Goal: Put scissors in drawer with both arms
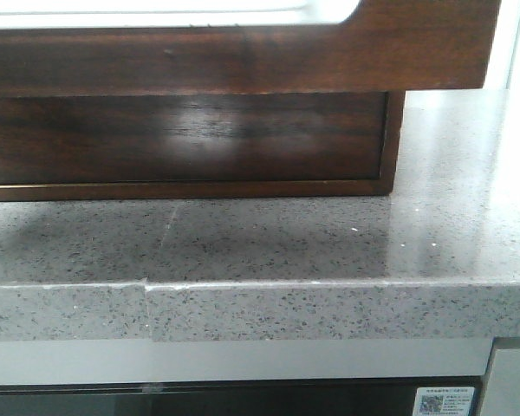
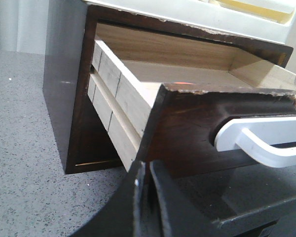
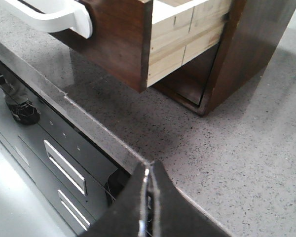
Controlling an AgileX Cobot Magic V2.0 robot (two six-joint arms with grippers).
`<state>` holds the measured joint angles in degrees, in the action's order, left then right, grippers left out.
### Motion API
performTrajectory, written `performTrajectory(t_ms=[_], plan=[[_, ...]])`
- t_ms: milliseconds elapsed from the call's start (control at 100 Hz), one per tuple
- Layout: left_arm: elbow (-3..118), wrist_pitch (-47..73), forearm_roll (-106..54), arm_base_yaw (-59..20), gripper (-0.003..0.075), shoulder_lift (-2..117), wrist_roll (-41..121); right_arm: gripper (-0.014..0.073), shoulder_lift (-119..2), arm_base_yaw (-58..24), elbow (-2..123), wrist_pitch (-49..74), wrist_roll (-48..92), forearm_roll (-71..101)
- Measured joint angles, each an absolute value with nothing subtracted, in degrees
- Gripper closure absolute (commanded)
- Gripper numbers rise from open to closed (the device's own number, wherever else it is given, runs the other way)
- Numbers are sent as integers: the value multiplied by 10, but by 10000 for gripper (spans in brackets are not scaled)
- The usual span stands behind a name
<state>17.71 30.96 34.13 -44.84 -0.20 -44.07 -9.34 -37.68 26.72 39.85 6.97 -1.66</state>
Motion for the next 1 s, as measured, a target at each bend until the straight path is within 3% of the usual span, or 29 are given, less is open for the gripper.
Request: performTrajectory(t_ms=[1000], plan=[[147, 309, 318, -448, 742, -2, -436, 655, -93, -377, 267, 397, 70, -17]])
